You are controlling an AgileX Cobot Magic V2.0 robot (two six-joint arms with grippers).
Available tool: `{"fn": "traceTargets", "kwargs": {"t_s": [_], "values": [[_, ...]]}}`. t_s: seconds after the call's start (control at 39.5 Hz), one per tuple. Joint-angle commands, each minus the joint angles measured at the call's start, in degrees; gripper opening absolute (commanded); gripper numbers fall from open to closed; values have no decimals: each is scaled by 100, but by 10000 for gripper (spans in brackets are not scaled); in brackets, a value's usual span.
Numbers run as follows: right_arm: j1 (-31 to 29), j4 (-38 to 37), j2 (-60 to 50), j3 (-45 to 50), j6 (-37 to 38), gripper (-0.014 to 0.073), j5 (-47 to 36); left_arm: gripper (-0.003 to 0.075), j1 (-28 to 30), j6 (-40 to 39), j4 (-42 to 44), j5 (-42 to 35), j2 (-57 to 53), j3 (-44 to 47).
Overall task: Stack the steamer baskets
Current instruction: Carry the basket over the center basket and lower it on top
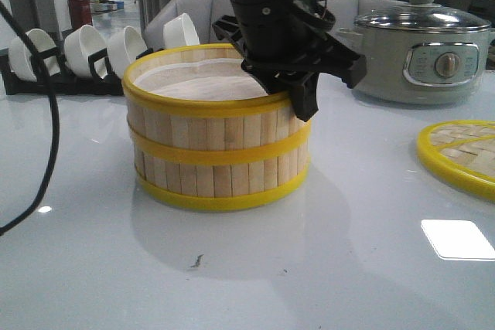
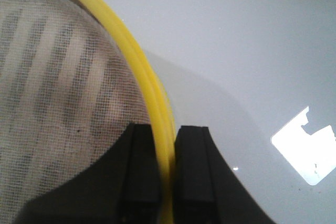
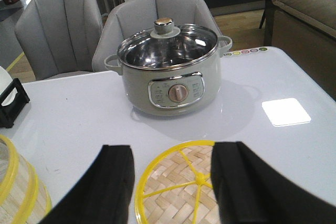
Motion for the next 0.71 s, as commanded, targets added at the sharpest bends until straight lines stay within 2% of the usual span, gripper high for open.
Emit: {"fn": "traceTargets", "kwargs": {"t_s": [0.0,0.68], "values": [[3,-25,9,-229,-39,442,-509,88,-26,35,214,-380,-313,-212],[3,-25,9,-229,-39,442,-484,88,-4,11,349,-140,-333,-572]]}}
